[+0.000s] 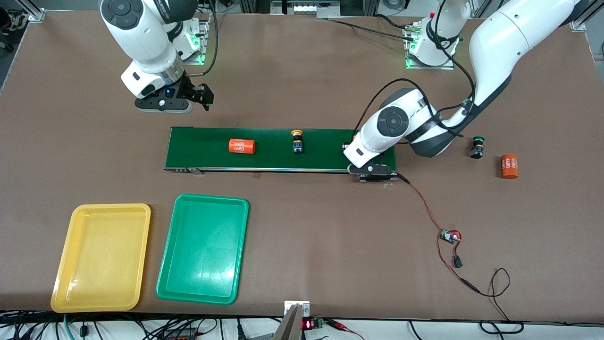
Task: Sort buttons by color to trays
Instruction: 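Place the button on the belt while the right gripper reaches the belt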
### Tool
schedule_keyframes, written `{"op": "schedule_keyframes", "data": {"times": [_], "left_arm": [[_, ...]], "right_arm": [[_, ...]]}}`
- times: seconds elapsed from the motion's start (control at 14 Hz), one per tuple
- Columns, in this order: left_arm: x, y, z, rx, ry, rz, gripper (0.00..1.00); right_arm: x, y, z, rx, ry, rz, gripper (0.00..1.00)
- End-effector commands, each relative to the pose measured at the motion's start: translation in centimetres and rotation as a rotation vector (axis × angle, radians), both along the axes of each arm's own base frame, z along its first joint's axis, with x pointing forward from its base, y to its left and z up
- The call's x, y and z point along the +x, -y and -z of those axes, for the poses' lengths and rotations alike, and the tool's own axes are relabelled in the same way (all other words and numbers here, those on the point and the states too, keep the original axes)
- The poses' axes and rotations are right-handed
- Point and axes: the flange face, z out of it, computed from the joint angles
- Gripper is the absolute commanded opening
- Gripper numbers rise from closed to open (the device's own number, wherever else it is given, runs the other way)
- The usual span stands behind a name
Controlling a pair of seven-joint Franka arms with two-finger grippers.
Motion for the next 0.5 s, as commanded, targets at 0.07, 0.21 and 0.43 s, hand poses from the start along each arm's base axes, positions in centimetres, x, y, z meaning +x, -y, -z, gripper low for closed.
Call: {"op": "schedule_keyframes", "data": {"times": [0.07,0.21,0.43], "left_arm": [[1.2,-1.5,-2.0,0.019,0.055,-0.017,1.00],[2.7,-3.6,-4.0,0.064,0.067,-0.037,1.00],[5.7,-7.1,-7.3,0.115,0.048,0.038,1.00]], "right_arm": [[0.7,-2.4,1.9,0.043,0.003,0.051,1.00],[1.2,-3.2,3.3,0.064,0.011,0.049,1.00],[0.0,-6.3,5.9,0.058,-0.026,-0.039,1.00]]}}
